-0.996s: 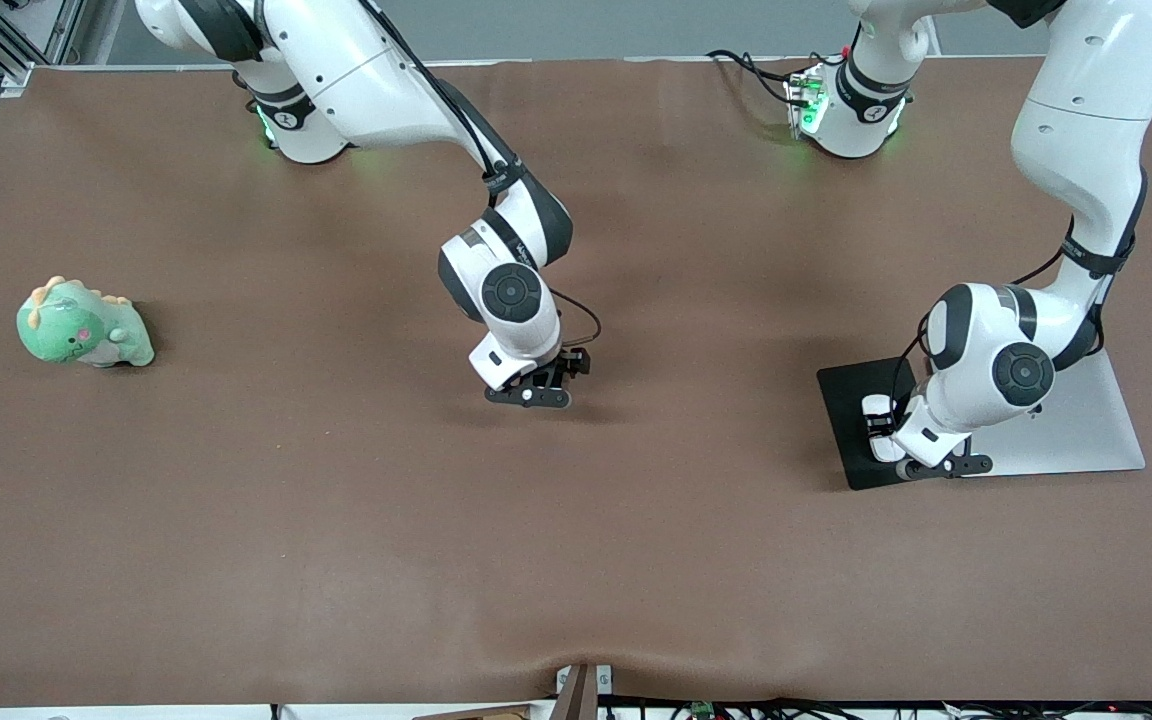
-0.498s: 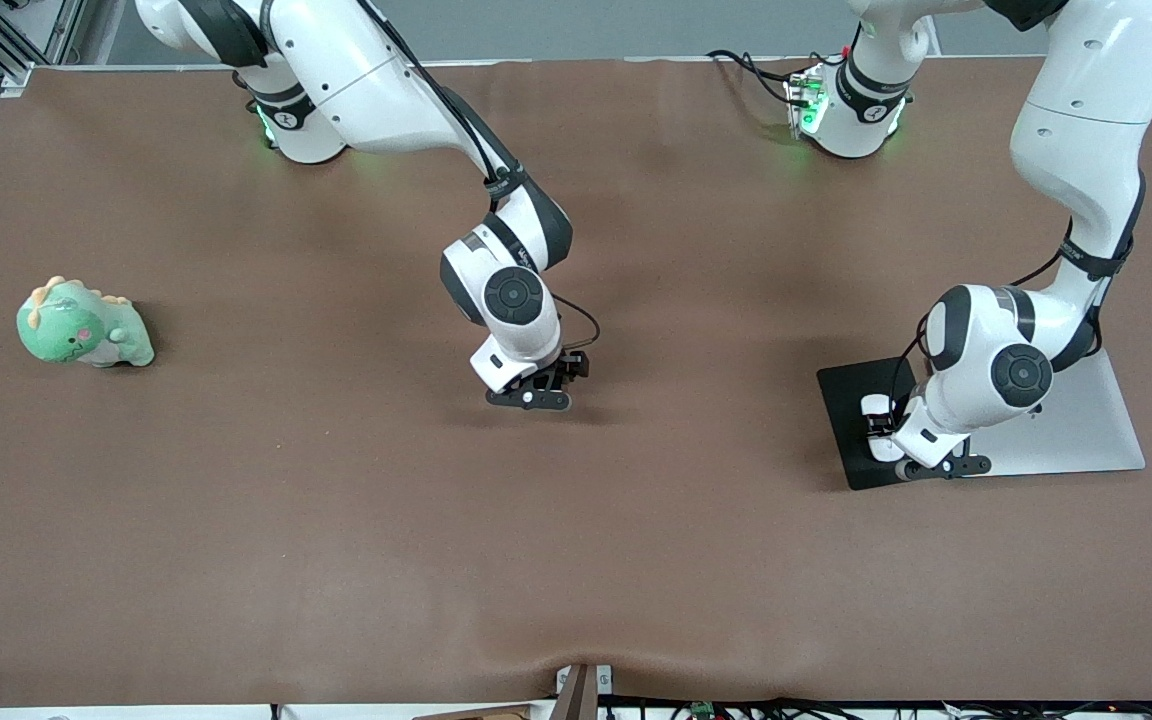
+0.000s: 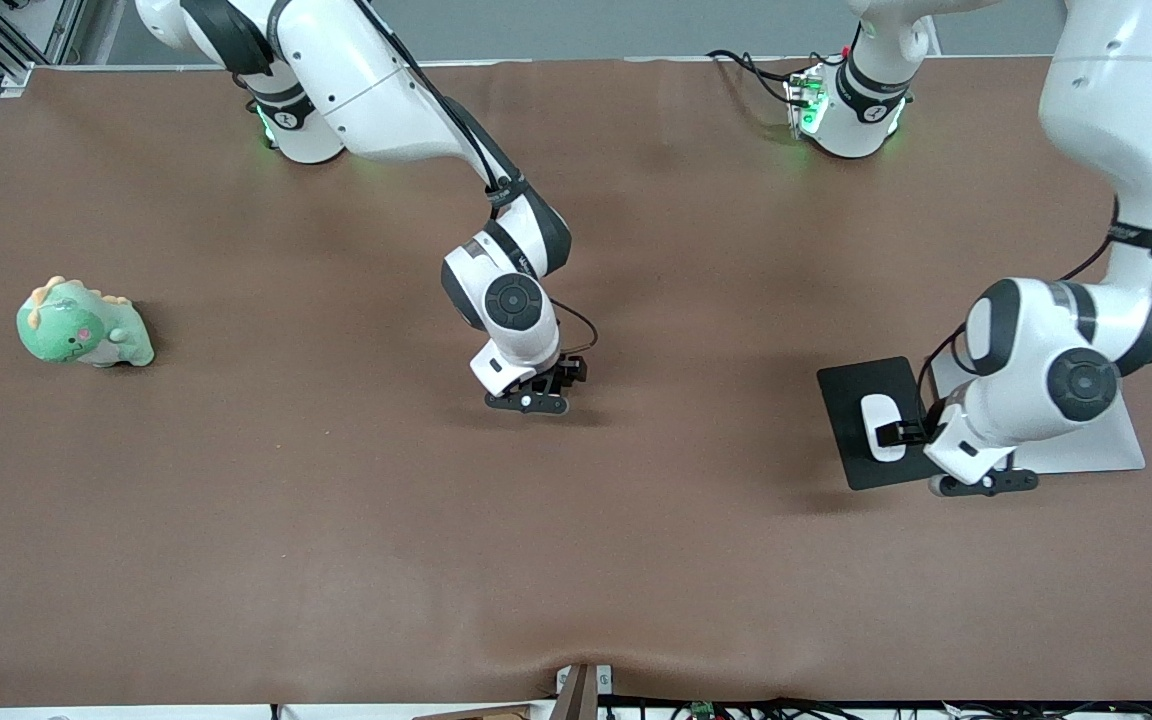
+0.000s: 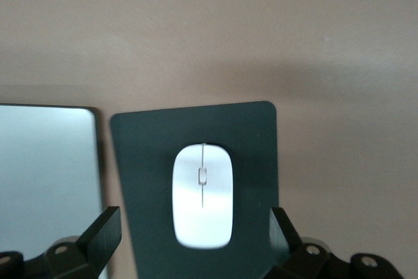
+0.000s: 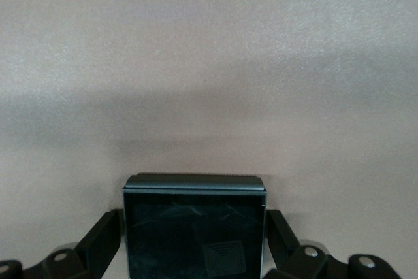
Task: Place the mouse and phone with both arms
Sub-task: 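Release the mouse and raise the left gripper while the right gripper lifts the phone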
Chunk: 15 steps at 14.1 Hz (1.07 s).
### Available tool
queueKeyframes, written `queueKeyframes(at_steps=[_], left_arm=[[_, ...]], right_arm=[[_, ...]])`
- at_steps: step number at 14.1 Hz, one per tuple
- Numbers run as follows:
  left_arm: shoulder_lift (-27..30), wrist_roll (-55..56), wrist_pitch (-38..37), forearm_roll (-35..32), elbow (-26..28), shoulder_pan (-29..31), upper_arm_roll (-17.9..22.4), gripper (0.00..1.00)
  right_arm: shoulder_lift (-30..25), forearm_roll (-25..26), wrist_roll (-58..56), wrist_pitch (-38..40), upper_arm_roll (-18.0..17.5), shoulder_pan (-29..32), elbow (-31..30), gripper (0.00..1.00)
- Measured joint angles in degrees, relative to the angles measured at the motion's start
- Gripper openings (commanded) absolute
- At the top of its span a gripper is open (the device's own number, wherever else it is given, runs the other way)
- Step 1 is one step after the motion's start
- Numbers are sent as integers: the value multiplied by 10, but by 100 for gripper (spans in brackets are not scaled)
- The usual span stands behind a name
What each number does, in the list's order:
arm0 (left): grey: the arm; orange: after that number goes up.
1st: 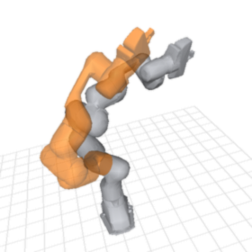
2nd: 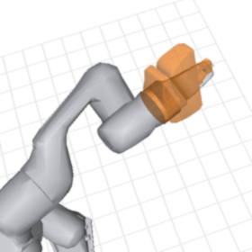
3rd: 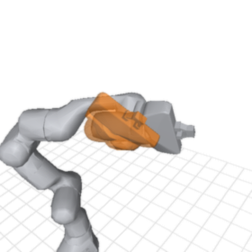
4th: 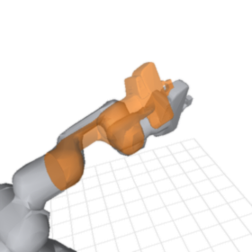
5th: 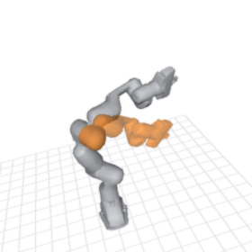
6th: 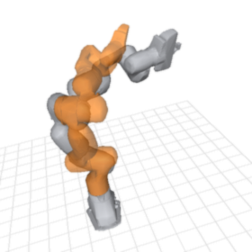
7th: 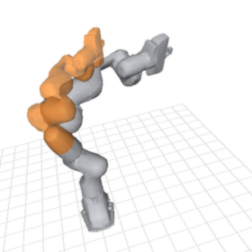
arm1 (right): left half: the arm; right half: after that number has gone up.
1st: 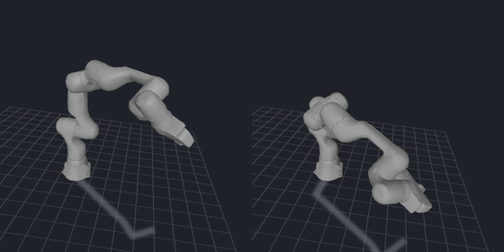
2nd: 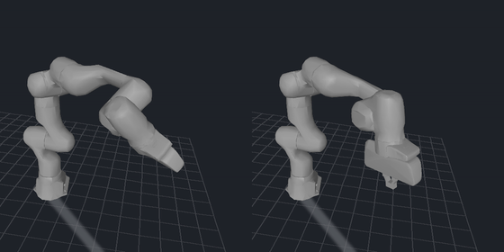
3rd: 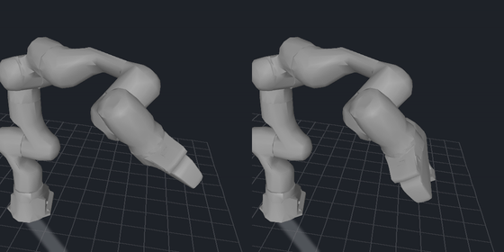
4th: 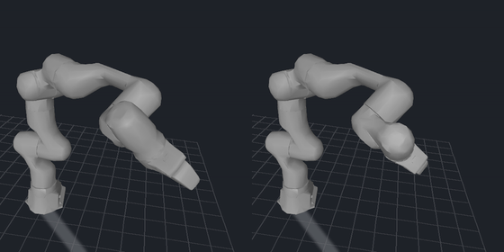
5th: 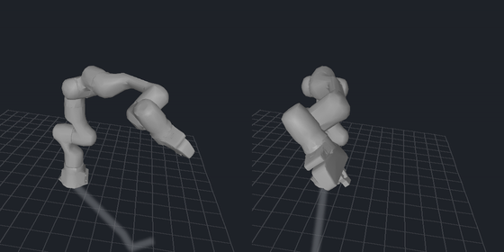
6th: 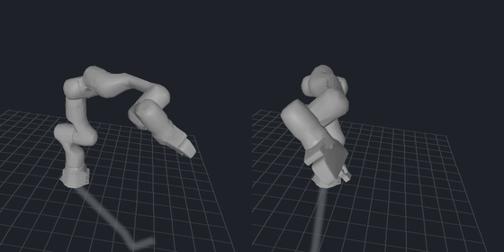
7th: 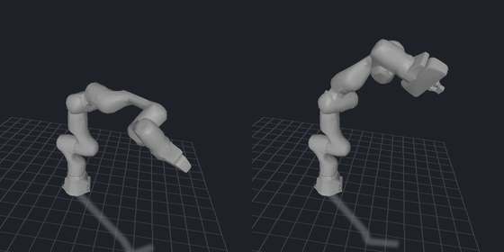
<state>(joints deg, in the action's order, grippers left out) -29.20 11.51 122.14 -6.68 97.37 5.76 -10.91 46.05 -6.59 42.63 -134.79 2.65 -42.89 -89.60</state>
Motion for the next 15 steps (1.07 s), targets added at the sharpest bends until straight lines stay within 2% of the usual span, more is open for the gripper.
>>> queueKeyframes(at_steps=[2, 3, 8, 12, 15], left_arm=[[21, -1, -56, 0, -35, 0, -1, 100], [28, -3, -71, 0, -47, 1, -1, 100], [87, -6, -112, 0, -79, 1, -1, 100], [159, -6, -182, 0, -93, 0, -3, 100], [196, -6, -234, 0, -104, 0, -5, 100]], right_arm=[[0, 0, 2, 0, 5, 0, 1, 8], [-2, -1, 7, 2, 6, 1, 3, 0], [-11, 0, 24, 20, 13, 14, 9, 0], [-59, 0, 23, 79, 16, 70, 15, 0], [-81, 0, -23, 88, 17, 114, 3, 0]])
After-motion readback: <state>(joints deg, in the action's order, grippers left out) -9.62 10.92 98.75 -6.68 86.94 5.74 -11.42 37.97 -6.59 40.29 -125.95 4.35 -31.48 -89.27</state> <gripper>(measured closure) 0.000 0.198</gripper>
